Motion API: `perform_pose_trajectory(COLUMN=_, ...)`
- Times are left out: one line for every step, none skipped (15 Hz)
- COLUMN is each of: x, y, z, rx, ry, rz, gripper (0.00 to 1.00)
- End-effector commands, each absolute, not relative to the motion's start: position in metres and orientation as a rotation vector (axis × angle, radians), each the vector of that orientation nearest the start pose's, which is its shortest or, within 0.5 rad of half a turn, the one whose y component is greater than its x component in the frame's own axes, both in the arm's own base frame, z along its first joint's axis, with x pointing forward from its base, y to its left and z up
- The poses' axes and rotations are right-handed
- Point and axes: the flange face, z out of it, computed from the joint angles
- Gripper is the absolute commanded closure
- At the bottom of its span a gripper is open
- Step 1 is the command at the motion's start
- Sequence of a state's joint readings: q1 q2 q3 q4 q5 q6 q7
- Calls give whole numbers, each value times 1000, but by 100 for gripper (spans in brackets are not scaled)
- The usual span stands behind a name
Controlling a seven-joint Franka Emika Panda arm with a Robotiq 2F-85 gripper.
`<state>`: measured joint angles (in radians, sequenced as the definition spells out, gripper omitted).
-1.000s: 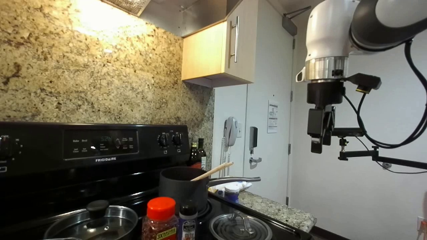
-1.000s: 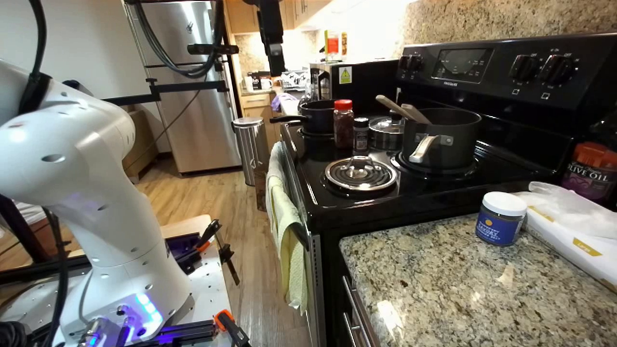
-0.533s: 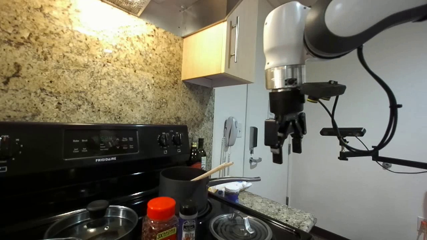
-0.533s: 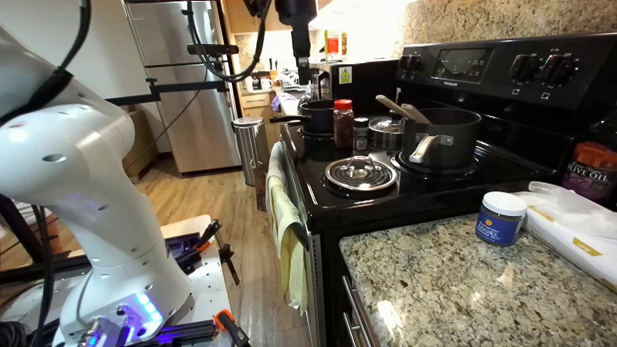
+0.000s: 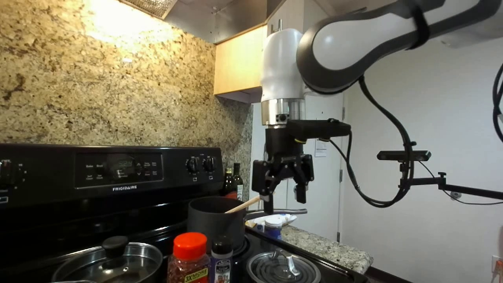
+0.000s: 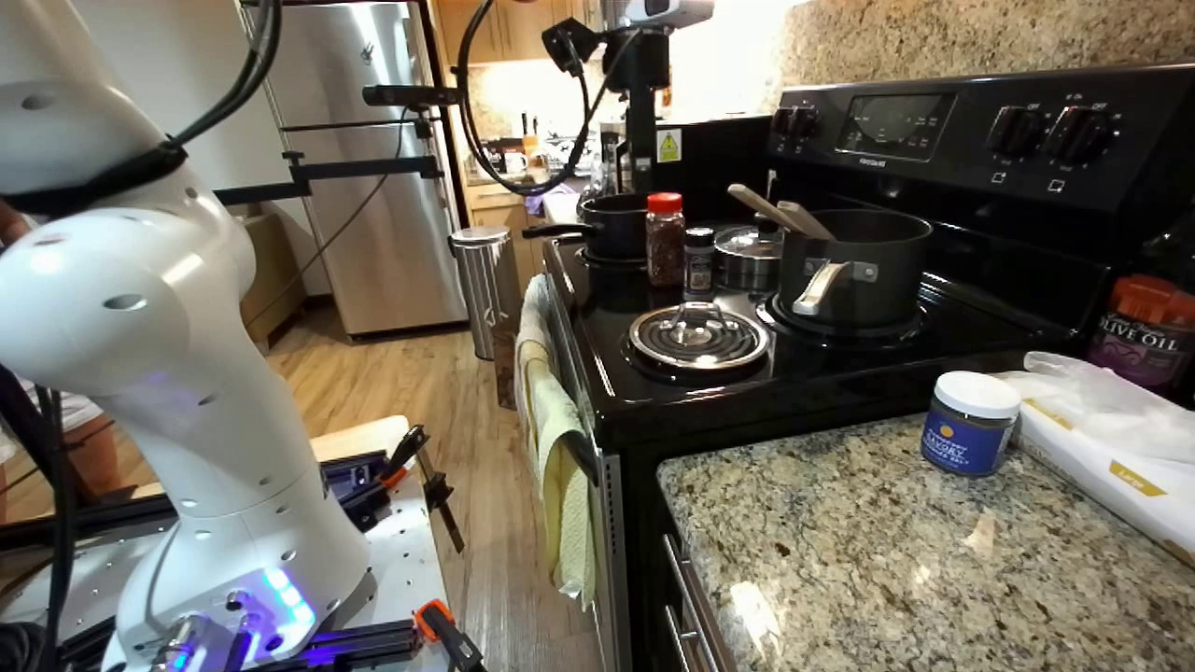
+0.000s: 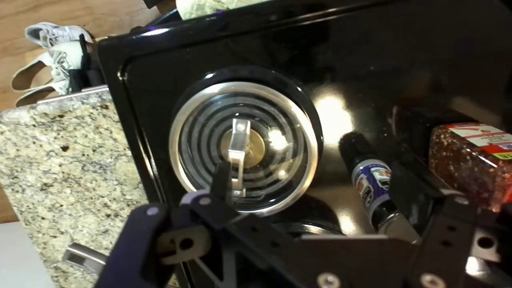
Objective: Pick up the salt shaker on the stove and place it on the counter-top.
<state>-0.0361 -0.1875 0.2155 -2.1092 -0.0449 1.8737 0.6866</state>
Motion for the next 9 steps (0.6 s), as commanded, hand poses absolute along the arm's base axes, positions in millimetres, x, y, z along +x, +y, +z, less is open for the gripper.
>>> perform_pose_trajectory(x=518, y=107, z=479, rx=-3085, ry=768, rz=11, gripper=0)
perform_pose_trajectory(x=524, y=111, z=474, rx=-3084, ry=744, rz=-8, gripper=0)
perform_pose_trajectory(x=530, y=114, z=471, rx=-3082, ry=733, rz=-24, gripper=0)
perform_pose_trajectory(x=535, y=117, z=468, rx=-3077, ry=720, rz=-37, gripper=0)
perform_pose_trajectory(x=539, y=119, z=465, rx=-3068, ry=708, rz=-50, gripper=0)
perform_pose_trajectory(x=544, y=120, z=461, rx=-3061, ry=701, rz=-65, gripper=0)
perform_pose_trajectory(x=549, y=121, z=459, rx=-3069, ry=712, rz=-94, gripper=0)
perform_pose_trajectory(x=553, y=121, z=457, rx=-3071, ry=712, rz=-110, gripper=0)
perform_pose_trajectory(x=558, y=120, z=453, rx=-3073, ry=713, rz=-122, gripper=0)
